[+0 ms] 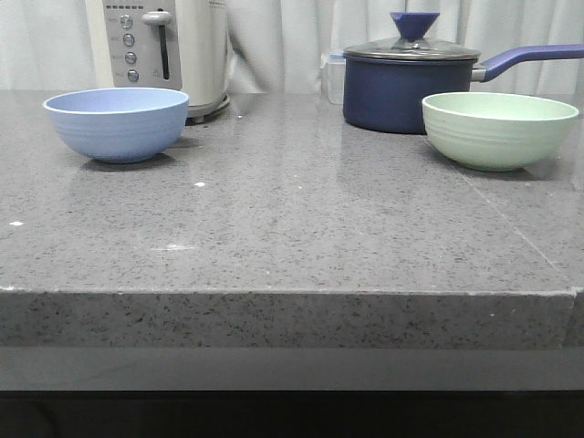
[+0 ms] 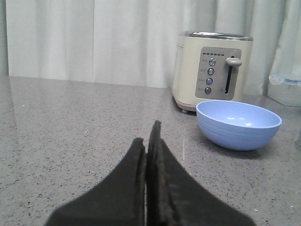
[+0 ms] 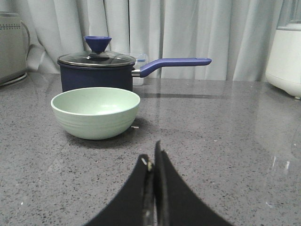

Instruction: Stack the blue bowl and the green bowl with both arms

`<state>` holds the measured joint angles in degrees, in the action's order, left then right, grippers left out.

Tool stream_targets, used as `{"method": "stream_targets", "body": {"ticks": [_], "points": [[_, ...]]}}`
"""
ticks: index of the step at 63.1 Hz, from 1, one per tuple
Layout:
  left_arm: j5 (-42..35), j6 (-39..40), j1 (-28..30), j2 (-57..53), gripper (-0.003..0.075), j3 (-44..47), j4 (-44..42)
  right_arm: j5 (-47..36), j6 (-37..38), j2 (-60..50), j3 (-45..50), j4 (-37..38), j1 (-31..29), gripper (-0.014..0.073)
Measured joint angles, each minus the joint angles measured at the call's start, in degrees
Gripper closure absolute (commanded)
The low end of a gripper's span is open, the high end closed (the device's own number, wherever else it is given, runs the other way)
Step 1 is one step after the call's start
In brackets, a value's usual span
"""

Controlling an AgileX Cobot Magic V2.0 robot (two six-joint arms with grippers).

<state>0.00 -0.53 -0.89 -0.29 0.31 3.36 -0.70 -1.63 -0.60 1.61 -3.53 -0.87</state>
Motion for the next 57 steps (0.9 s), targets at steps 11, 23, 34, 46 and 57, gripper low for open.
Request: {"method": "stream_targets", "body": {"ticks": [11,23,34,46,57], "points": [[0.0,0.0,0.0,0.0,0.074,0.0,0.0,0.0,0.0,0.0,0.0,0.0,0.0,0.065],[0.0,0.0,0.0,0.0,0.074,0.0,0.0,0.0,0.0,0.0,0.0,0.0,0.0,0.065],[0.0,0.0,0.0,0.0,0.074,0.0,0.0,0.0,0.0,0.0,0.0,0.0,0.0,0.065],[0.0,0.0,0.0,0.0,0.074,0.0,0.0,0.0,0.0,0.0,0.0,0.0,0.0,0.065],[-1.6,0.0,0.0,0.0,0.074,0.0,0.0,-1.3,0.0,0.0,0.0,0.0,0.0,0.065]]}}
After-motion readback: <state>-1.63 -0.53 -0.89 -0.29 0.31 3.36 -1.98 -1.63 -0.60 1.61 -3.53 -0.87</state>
